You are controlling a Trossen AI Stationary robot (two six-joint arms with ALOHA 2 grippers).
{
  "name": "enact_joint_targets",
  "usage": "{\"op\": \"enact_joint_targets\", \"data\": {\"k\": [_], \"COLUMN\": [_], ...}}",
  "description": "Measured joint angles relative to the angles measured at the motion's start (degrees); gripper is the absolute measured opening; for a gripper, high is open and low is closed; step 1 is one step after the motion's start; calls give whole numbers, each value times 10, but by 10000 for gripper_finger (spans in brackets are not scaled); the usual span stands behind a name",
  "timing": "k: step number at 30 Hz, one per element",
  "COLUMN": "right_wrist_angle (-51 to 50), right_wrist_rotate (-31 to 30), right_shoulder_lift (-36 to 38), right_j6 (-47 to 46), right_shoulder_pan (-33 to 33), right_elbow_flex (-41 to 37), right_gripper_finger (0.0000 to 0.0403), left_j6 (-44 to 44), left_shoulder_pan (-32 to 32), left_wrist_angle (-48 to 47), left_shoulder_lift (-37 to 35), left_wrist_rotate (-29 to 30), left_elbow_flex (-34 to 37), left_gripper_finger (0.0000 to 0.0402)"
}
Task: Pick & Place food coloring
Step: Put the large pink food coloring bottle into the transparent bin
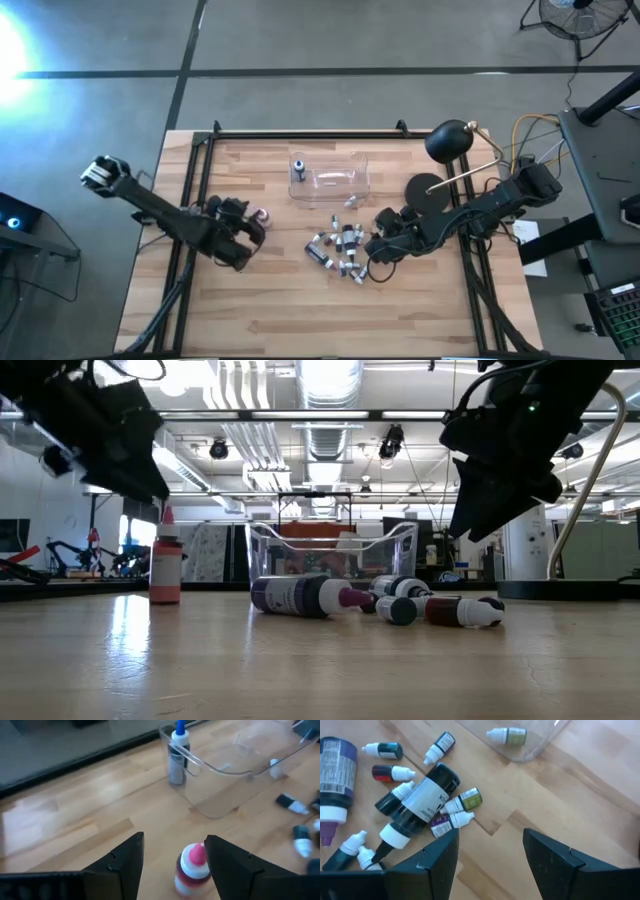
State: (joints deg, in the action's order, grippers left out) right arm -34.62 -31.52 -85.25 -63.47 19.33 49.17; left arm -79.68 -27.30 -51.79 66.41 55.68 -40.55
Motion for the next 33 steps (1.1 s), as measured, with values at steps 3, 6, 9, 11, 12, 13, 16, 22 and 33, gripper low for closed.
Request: {"op": "enact_joint_targets", "data": {"k": [3,6,9,11,12,13,16,22,33], "right_wrist_angle": [2,4,5,5,5,5,5,6,7], "right_wrist_rotate": [-1,-1,-1,-1,-1,-1,-1,-1,-2], "right_shoulder_lift": [0,0,0,0,0,0,0,0,0], "right_j6": [0,0,8,14,17,18,17,-1,7], "right_shoulder_pan": [0,0,0,0,0,0,0,2,2], "right_elbow_flex": [0,0,0,0,0,0,0,0,0], "right_gripper_finger": [214,214,214,214,214,214,214,214,215], "left_j6": [13,102,293,454,527,587,663,704,803], "left_shoulder_pan": [14,43,65,65,64,65,82,127,234], "left_wrist_angle": [-45,-53,-24,-6,-8,-10,-14,-36,23], "left_shoulder_lift": [-51,-89,-99,-93,-88,-82,-65,-52,-51], "left_wrist_rotate": [-72,-166,-247,-274,-281,-282,-278,-293,-393], "left_elbow_flex": [-43,-75,-83,-80,-80,-79,-79,-79,-39], "left_gripper_finger": [184,184,184,184,184,184,184,184,184]}}
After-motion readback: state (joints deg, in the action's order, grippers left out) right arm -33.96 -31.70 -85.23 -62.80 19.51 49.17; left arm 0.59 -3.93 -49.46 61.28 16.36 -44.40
